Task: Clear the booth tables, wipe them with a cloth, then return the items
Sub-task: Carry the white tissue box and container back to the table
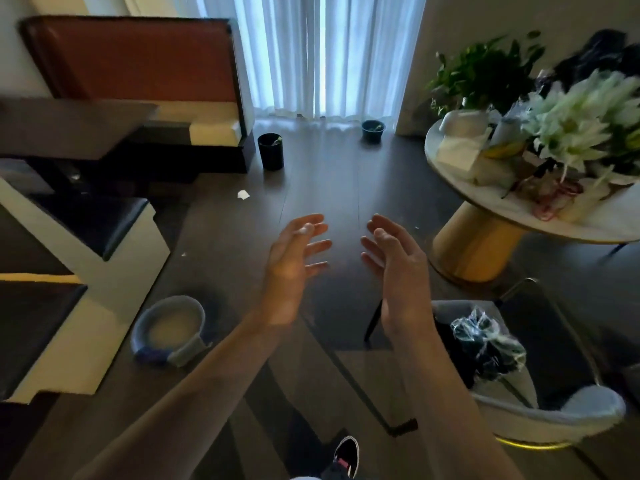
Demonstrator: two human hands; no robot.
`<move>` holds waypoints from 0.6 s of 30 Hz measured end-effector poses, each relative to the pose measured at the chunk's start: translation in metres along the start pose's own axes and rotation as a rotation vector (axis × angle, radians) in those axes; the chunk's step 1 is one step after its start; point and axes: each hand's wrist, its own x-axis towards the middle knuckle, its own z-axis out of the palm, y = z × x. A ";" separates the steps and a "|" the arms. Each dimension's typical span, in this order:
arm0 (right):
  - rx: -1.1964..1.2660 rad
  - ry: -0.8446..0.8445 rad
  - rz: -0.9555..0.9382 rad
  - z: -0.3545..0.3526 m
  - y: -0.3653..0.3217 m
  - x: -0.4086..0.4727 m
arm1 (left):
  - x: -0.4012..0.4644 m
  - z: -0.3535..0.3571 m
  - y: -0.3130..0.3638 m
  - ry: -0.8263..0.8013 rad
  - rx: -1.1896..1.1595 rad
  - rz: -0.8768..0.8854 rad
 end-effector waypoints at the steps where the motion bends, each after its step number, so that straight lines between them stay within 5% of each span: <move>1: -0.001 -0.004 0.003 0.002 -0.006 0.022 | 0.020 0.009 0.001 0.002 0.003 0.000; 11: -0.070 0.067 0.033 0.004 -0.012 0.233 | 0.231 0.066 -0.020 -0.038 0.002 -0.082; 18: -0.035 0.266 -0.005 0.023 -0.008 0.395 | 0.411 0.105 -0.032 -0.218 0.023 -0.137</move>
